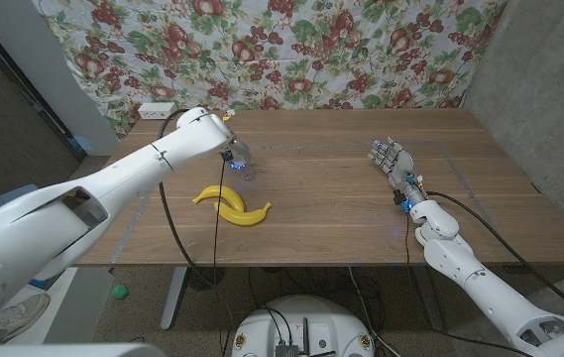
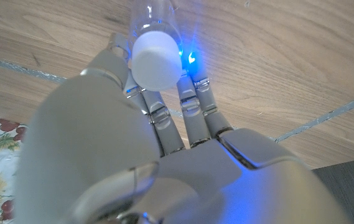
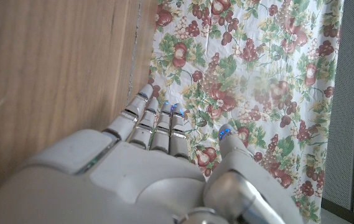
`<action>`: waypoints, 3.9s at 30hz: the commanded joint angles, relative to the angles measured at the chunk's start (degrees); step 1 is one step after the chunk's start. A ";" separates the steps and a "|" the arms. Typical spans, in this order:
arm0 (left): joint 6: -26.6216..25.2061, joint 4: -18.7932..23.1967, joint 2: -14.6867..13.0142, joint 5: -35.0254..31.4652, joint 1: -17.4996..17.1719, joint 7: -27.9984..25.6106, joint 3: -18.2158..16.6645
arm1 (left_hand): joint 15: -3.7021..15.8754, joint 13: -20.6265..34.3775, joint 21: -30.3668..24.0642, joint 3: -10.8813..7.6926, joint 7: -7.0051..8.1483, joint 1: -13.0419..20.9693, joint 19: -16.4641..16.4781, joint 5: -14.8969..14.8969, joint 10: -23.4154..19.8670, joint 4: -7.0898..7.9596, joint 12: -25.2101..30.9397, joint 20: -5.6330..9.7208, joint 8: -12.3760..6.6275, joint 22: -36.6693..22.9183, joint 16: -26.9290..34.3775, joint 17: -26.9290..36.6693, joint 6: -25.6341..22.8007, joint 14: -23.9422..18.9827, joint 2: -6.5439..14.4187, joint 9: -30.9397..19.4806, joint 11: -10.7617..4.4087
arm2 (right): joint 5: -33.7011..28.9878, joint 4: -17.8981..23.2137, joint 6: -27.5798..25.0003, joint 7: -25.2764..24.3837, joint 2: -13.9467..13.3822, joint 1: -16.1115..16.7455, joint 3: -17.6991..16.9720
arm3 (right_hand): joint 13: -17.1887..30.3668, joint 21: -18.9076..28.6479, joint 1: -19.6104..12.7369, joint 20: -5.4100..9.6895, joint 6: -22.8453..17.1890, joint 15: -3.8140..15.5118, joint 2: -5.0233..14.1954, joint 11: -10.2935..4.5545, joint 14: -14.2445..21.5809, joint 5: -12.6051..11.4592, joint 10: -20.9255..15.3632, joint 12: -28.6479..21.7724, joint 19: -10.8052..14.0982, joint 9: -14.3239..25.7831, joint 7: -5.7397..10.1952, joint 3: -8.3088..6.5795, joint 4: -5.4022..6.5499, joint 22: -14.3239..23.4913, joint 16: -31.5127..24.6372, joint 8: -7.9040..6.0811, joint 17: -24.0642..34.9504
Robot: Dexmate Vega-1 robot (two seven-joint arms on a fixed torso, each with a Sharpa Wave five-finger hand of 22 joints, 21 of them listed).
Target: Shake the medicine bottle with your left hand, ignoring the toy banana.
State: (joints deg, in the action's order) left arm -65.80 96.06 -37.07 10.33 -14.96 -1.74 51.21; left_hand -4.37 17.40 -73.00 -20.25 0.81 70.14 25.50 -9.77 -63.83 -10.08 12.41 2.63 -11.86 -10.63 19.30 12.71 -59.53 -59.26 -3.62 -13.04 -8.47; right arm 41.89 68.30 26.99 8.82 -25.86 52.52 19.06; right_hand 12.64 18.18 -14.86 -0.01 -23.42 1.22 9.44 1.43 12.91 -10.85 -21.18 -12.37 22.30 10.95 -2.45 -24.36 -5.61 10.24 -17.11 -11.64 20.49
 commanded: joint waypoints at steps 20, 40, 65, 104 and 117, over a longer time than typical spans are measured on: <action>0.01 -1.05 -1.41 -2.42 5.05 5.75 7.21 | 18.26 -0.41 3.01 2.28 0.68 0.24 -8.19 -0.53 14.81 2.09 -1.54 5.72 1.33 0.78 -4.23 4.82 14.58 0.41 9.00 -0.57 0.31 | -0.14 -0.05 0.37 -0.28 0.11 0.09 -0.14 | 0.10 -0.58 -0.38 0.25 0.15 -0.03 0.01 0.28 0.54 0.20 -0.27 0.03 0.39 0.16 -0.14 -0.37 0.08 0.16 0.00 0.18 -0.04; 1.14 3.83 -3.68 -2.68 1.95 3.82 4.11 | 14.06 -1.59 13.45 3.05 3.06 -16.78 -10.59 -0.50 36.94 2.70 -2.40 -0.11 1.55 0.89 -8.36 5.61 31.63 26.24 7.19 1.22 5.44 | -0.41 -0.06 0.43 -0.31 0.22 -0.03 0.09 | 0.11 -0.76 -0.33 0.18 0.21 -0.08 -0.03 0.29 0.56 0.21 -0.28 0.03 0.49 0.16 -0.17 -0.37 0.09 0.16 0.05 0.18 -0.04; 30.46 11.21 -4.80 -1.64 -23.23 -18.73 -17.53 | 7.49 -3.65 22.95 6.49 6.35 -29.46 -22.32 -0.11 51.63 4.92 -1.38 -5.23 1.62 0.73 -8.08 2.54 42.75 43.36 5.50 1.77 7.66 | -0.43 1.24 -0.11 -0.77 -0.03 0.53 0.22 | 0.10 -1.06 -0.23 0.07 0.24 -0.27 -0.14 0.32 0.54 0.22 -0.16 0.09 0.47 0.16 -0.17 -0.32 0.09 0.17 0.13 0.17 -0.05; 82.42 -14.23 0.38 14.61 -28.90 3.72 -27.60 | 7.87 -6.73 33.54 9.71 4.99 -43.61 -29.70 -0.94 65.23 6.21 -1.88 -0.82 2.00 0.86 -9.17 -2.12 58.12 59.01 4.23 3.05 4.48 | -3.55 3.64 0.63 -2.02 -0.12 0.46 1.99 | -0.18 -2.58 2.27 -0.42 2.50 -0.05 -2.75 -0.76 -2.07 0.80 3.08 1.10 -0.62 0.11 1.32 1.66 0.12 0.15 2.08 0.62 -0.87; 87.65 -25.41 3.90 22.15 -24.84 16.46 -27.21 | 7.95 -7.10 35.14 8.41 3.11 -48.33 -28.47 -1.77 64.16 9.24 -1.22 0.26 1.38 0.80 -8.32 -2.22 56.95 58.50 10.81 3.14 4.33 | -8.54 7.30 0.90 -7.17 -1.47 0.85 2.45 | -0.47 -3.75 3.41 0.59 3.08 1.16 -3.89 -1.60 -3.91 0.87 4.35 1.35 -2.20 0.05 2.29 2.24 -0.08 0.05 3.85 0.66 -2.27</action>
State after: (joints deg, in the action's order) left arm 16.48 79.72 -35.97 26.04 -42.69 4.21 24.04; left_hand 1.74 10.36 -38.35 -11.42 4.15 22.88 -3.23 -11.07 1.06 -1.95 10.87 1.95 -10.19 -9.73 10.42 10.39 -2.36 -0.50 5.03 -9.86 -3.98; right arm 36.78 72.75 27.88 5.41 -26.30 53.04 21.17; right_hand 11.99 14.60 -11.54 0.72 -20.12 2.36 5.35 -0.21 9.30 -10.16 -16.86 -11.01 20.33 10.95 -0.60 -22.38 -5.69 10.12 -13.46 -11.19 18.20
